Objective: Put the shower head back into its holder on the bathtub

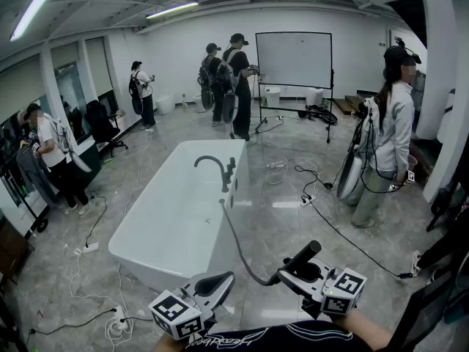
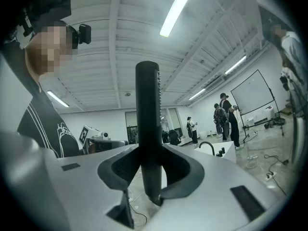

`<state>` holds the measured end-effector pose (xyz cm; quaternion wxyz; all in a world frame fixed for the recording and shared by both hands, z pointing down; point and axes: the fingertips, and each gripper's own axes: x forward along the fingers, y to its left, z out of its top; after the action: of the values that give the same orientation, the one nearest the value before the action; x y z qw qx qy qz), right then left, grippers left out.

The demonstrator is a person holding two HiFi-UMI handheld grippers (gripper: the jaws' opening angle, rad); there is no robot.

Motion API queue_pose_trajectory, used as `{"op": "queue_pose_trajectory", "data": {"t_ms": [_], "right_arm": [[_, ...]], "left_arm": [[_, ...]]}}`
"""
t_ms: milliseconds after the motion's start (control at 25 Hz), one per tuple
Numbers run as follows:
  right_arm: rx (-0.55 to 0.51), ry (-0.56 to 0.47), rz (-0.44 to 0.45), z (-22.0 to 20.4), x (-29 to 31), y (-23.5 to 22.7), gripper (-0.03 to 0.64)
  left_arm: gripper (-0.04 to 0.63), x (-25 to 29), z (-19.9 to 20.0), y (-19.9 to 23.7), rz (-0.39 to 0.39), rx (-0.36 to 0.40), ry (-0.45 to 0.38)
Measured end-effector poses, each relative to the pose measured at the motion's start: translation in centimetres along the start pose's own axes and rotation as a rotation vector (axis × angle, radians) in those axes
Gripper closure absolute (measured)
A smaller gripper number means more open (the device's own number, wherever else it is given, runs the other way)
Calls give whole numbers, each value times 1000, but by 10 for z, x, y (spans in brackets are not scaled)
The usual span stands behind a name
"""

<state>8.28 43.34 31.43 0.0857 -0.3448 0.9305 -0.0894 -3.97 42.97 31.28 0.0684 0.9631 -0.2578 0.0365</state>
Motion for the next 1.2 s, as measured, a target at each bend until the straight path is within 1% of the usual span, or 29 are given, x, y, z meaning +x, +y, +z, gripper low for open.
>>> {"op": "queue_pose_trajectory", "data": {"t_ms": [320, 440, 640, 800, 920, 1040, 1200], "right_arm": [[-5, -3, -7, 3, -18, 3, 479], [-2, -14, -1, 3, -24, 8, 479], [-34, -19, 2, 7, -28, 11, 479], [19, -29, -1, 2, -32, 5, 479], [37, -31, -8, 0, -38, 0, 479], [48, -36, -10, 6, -41, 0, 479], [74, -68, -5, 22, -34, -7, 479]], "left_arm": [[592, 2, -3, -21, -7, 14, 4], [592, 0, -4, -28, -2, 5, 1], [592, 1, -4, -37, -18, 20, 0], [592, 4, -11, -40, -31, 24, 13], [592, 11, -15, -40, -33, 25, 20], [592, 17, -16, -44, -51, 25, 32], [591, 21, -18, -38, -60, 45, 73]]}}
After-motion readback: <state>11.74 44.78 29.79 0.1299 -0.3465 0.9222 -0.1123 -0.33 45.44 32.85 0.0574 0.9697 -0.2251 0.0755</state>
